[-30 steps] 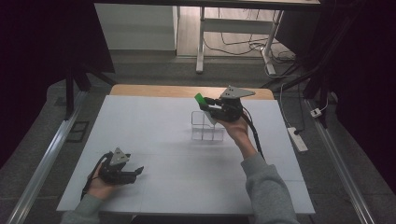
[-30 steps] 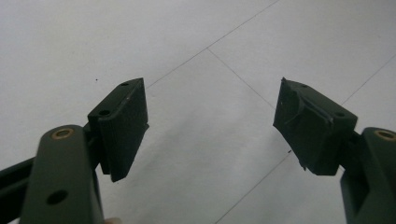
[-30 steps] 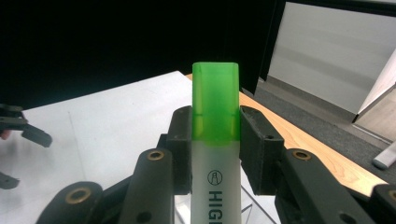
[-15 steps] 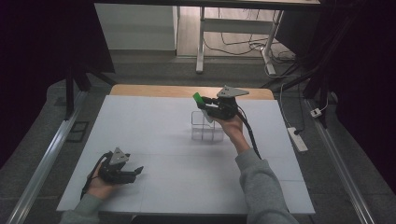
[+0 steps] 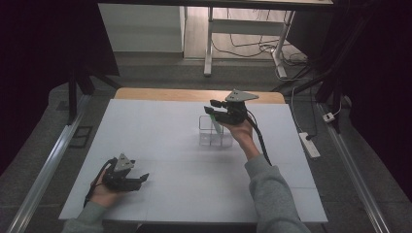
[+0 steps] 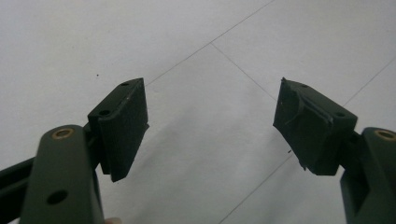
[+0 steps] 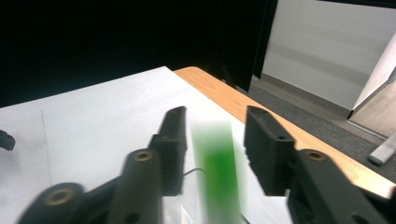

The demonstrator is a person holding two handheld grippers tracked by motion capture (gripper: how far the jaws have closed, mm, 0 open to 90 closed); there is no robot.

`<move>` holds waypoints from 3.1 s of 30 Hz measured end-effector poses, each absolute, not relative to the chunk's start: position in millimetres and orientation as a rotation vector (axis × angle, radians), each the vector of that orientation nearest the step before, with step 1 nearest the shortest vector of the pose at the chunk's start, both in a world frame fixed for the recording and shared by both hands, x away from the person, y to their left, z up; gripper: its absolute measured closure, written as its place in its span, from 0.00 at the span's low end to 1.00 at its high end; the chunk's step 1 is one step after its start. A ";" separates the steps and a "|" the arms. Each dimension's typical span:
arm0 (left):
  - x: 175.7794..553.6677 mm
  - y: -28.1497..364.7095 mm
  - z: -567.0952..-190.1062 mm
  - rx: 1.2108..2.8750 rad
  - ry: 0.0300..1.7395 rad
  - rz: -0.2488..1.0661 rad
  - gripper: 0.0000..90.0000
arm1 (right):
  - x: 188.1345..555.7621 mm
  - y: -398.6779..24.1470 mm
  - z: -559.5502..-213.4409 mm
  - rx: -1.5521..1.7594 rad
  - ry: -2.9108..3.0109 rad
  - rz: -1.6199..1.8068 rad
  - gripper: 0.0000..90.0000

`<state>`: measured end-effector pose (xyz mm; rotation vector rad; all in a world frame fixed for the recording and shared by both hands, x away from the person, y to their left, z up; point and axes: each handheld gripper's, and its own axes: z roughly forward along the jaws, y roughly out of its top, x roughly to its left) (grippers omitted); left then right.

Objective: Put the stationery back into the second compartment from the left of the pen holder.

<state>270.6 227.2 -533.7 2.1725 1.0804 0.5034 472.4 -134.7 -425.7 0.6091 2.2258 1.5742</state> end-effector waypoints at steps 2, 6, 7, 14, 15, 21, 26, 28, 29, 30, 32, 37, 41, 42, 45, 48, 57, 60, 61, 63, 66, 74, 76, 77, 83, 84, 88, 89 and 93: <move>270.5 227.3 -533.7 2.173 1.081 0.503 0.29 | 472.0 -134.7 -425.6 0.612 2.229 1.566 0.61; 270.5 226.9 -533.9 2.174 1.080 0.503 0.29 | 469.7 -135.2 -424.6 0.616 2.254 1.547 0.57; 270.4 226.8 -533.8 2.175 1.079 0.503 0.29 | 469.4 -135.4 -424.3 0.616 2.259 1.544 0.57; 270.4 226.7 -533.9 2.175 1.080 0.503 0.29 | 467.4 -139.1 -422.4 0.629 2.285 1.550 0.55; 270.4 226.5 -533.8 2.176 1.079 0.502 0.29 | 465.6 -140.1 -421.1 0.628 2.293 1.543 0.55; 270.0 226.1 -533.7 2.177 1.076 0.501 0.29 | 457.4 -145.2 -418.2 0.622 2.299 1.545 0.53; 270.1 226.4 -534.0 2.178 1.076 0.500 0.28 | 450.8 -150.1 -417.2 0.612 2.307 1.531 0.53; 270.1 226.7 -534.0 2.177 1.078 0.501 0.28 | 446.2 -154.7 -417.4 0.607 2.317 1.516 0.53; 270.1 226.8 -534.0 2.176 1.078 0.502 0.28 | 446.2 -154.7 -417.4 0.607 2.317 1.516 0.53; 270.0 226.8 -534.0 2.176 1.078 0.502 0.28 | 444.6 -156.6 -417.7 0.609 2.323 1.507 0.53; 269.7 226.7 -533.9 2.177 1.072 0.500 0.28 | 439.8 -163.3 -420.9 0.619 2.330 1.504 0.52; 269.6 226.2 -533.9 2.179 1.065 0.502 0.28 | 431.4 -173.0 -424.8 0.622 2.336 1.477 0.52; 269.8 226.4 -533.6 2.177 1.069 0.506 0.28 | 423.9 -184.9 -426.5 0.635 2.336 1.455 0.51; 269.7 226.3 -533.4 2.176 1.068 0.506 0.28 | 422.0 -188.2 -427.2 0.639 2.335 1.451 0.51; 269.9 226.4 -533.5 2.176 1.070 0.507 0.28 | 415.3 -198.2 -431.1 0.655 2.337 1.433 0.51; 270.4 226.8 -533.5 2.175 1.072 0.506 0.28 | 407.4 -206.8 -435.5 0.666 2.345 1.411 0.51; 271.5 226.8 -533.9 2.173 1.077 0.506 0.28 | 388.3 -230.5 -446.2 0.710 2.362 1.358 0.50; 271.5 226.9 -533.9 2.173 1.077 0.506 0.28 | 380.3 -238.3 -451.9 0.727 2.375 1.331 0.50; 271.5 226.9 -533.9 2.173 1.077 0.506 0.28 | 380.3 -238.3 -451.9 0.727 2.375 1.331 0.50; 271.5 227.0 -533.8 2.173 1.077 0.506 0.28 | 376.1 -243.0 -455.0 0.739 2.377 1.327 0.49; 271.6 227.2 -533.8 2.174 1.075 0.506 0.28 | 369.8 -250.8 -459.3 0.769 2.373 1.314 0.49; 271.3 227.3 -533.3 2.176 1.068 0.506 0.28 | 351.9 -271.5 -470.1 0.836 2.367 1.290 0.48; 271.5 227.3 -533.4 2.177 1.068 0.506 0.28 | 347.7 -276.7 -472.6 0.849 2.361 1.291 0.48; 271.6 227.3 -533.4 2.176 1.068 0.506 0.28 | 345.7 -278.8 -474.2 0.858 2.356 1.294 0.47; 271.7 227.4 -533.4 2.177 1.066 0.507 0.28 | 334.1 -293.4 -481.1 0.890 2.346 1.271 0.47; 271.6 227.4 -533.3 2.176 1.065 0.507 0.28 | 332.4 -295.6 -482.7 0.898 2.340 1.271 0.46; 271.8 227.7 -533.2 2.176 1.064 0.507 0.28 | 326.2 -303.6 -489.3 0.908 2.338 1.245 0.46; 271.8 227.6 -533.2 2.176 1.064 0.507 0.28 | 325.4 -305.1 -490.7 0.909 2.341 1.243 0.46; 271.8 227.5 -533.1 2.171 1.065 0.509 0.29 | 323.5 -306.2 -494.3 0.900 2.348 1.223 0.44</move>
